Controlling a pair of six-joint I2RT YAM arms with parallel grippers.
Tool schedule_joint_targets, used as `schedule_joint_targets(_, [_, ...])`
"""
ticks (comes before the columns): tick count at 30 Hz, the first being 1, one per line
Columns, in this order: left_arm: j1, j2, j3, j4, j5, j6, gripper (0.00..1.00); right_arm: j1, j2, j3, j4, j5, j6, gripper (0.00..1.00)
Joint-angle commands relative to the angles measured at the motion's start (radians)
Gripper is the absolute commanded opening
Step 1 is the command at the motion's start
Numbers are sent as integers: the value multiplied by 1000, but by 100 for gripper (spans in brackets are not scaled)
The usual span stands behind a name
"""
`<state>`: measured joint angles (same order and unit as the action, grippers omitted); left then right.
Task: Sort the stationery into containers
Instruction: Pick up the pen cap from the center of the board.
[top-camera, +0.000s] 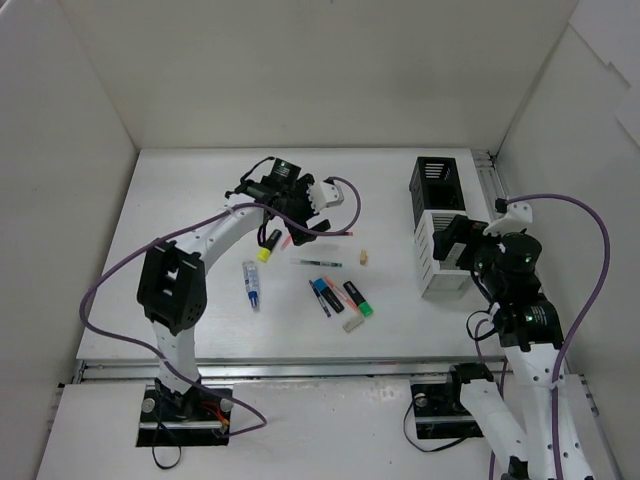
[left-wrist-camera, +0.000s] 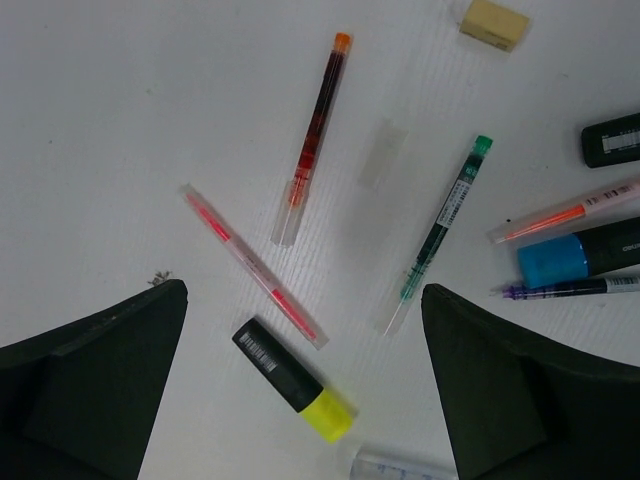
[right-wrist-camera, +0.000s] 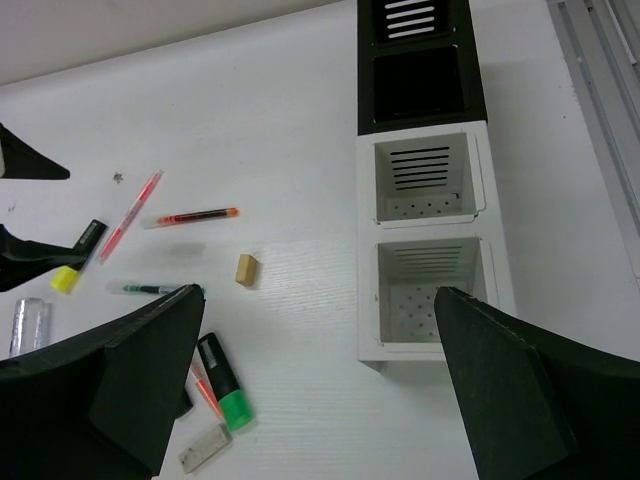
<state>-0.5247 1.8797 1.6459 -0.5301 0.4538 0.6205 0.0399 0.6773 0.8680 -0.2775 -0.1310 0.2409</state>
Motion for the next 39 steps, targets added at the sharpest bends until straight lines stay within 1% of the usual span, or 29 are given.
schedule_joint_targets(1, [-1, -1, 52, 70, 17, 30, 99, -6, 11, 34, 24, 1, -20, 98])
schedule_joint_targets(6, [-1, 70, 71, 90, 42, 19, 96, -3, 39, 37, -2, -12, -25, 98])
schedule_joint_targets(15, [-61, 142, 81, 88, 43, 18, 88, -6, 71, 32, -19, -38, -23, 98])
schedule_joint_targets(16, [-72, 160, 84, 85, 48, 19, 83, -6, 74, 32, -22, -47, -23, 98])
schedule_joint_targets(18, [-83, 182, 95, 85, 54, 25, 79, -5, 79, 32, -25, -56, -23, 98])
schedule_joint_targets(19, [-83, 190, 100, 85, 60, 24, 72, -5, 79, 31, -25, -59, -25, 98])
schedule_joint_targets(20, [-83, 194, 112, 84, 63, 22, 70, -3, 79, 31, -25, -59, -22, 98])
schedule_joint_targets(24, [-83, 226, 127, 82, 72, 30, 68, -3, 76, 26, -25, -61, -23, 98])
schedule_joint_targets(27, [-83, 240, 126, 93, 62, 30, 62, -6, 79, 28, -26, -68, -22, 98])
schedule_joint_targets(31, [-83, 245, 114, 97, 68, 41, 61, -6, 79, 31, -26, -75, -25, 98])
schedule_joint_targets(36, [-83, 257, 77, 133, 65, 47, 56, -5, 87, 31, -25, -81, -25, 98])
schedule_joint_targets(39, [-83, 265, 86, 125, 62, 42, 53, -5, 93, 31, -25, -81, -23, 98])
